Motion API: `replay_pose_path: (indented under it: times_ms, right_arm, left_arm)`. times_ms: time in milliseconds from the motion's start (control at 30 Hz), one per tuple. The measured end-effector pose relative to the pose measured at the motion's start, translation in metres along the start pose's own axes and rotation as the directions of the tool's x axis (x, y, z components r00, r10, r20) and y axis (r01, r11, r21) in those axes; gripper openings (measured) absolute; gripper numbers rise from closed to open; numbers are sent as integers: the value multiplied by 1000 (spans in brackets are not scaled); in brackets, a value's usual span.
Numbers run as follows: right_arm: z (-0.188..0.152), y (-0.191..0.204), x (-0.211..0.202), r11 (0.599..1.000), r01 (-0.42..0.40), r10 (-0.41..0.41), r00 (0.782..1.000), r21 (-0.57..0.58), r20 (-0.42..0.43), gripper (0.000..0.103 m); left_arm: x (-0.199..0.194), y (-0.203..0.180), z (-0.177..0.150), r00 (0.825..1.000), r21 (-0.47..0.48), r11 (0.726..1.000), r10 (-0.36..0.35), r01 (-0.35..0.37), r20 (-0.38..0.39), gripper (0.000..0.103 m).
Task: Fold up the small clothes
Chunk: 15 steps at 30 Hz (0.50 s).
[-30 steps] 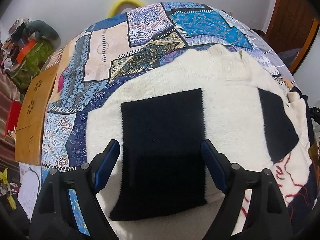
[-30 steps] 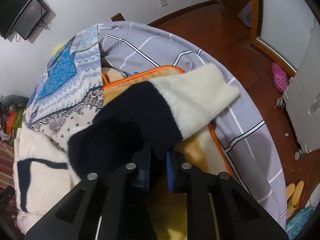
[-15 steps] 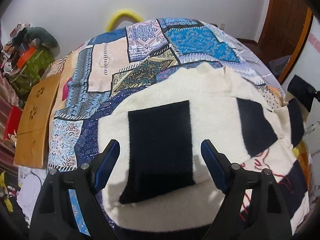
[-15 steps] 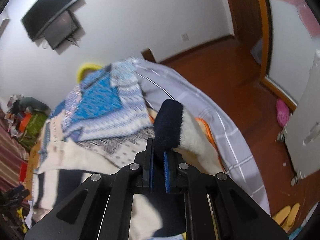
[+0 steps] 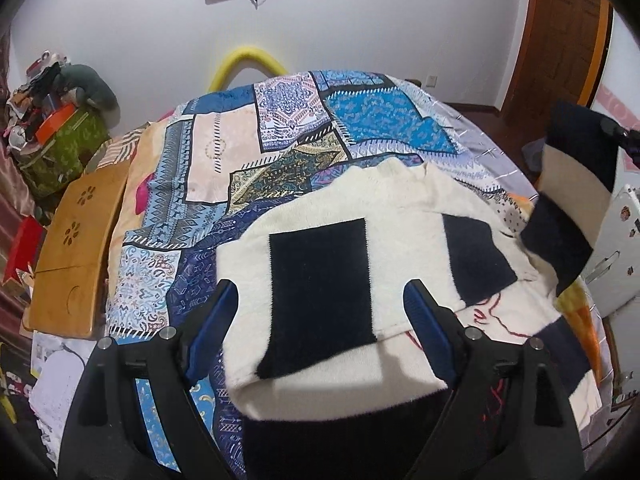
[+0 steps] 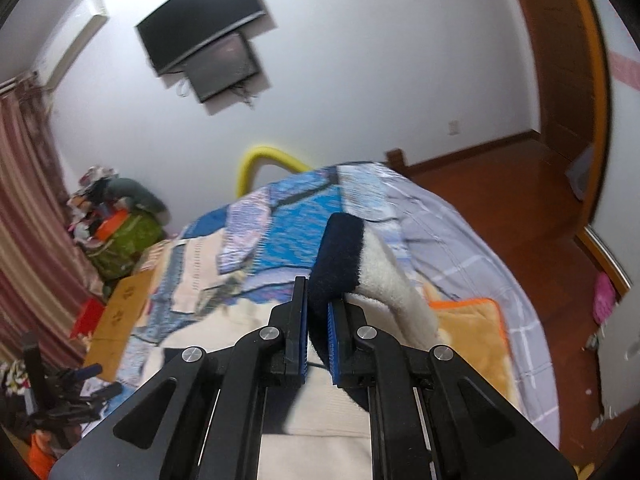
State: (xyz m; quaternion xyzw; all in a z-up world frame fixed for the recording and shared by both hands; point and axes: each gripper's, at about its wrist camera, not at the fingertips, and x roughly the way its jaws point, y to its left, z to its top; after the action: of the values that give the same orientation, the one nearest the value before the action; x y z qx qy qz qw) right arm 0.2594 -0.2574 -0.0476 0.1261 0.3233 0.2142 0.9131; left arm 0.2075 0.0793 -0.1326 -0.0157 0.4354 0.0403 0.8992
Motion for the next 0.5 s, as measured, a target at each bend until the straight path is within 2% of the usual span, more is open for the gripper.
replay_pose_path:
  times_ms: [100, 267, 400, 500]
  right_arm:
    - [1, 26, 8, 998, -52, 52, 999, -21, -8, 7]
    - [-6, 64, 33, 990, -136, 134, 990, -34, -45, 7]
    - [-18, 93, 51, 982, -184, 179, 979, -48, -95, 7]
    - [-31, 112, 69, 978, -196, 184, 972, -76, -144, 7]
  left_arm:
    - [-8, 6, -4, 1000, -11, 1000, -2, 2, 17, 89]
    - [-14, 18, -11, 1000, -27, 1000, 0, 1, 23, 90]
    - [-16, 28, -16, 1000, -49, 999, -3, 4, 18, 90]
    - [-16, 35, -20, 1000, -66, 998, -3, 4, 14, 90]
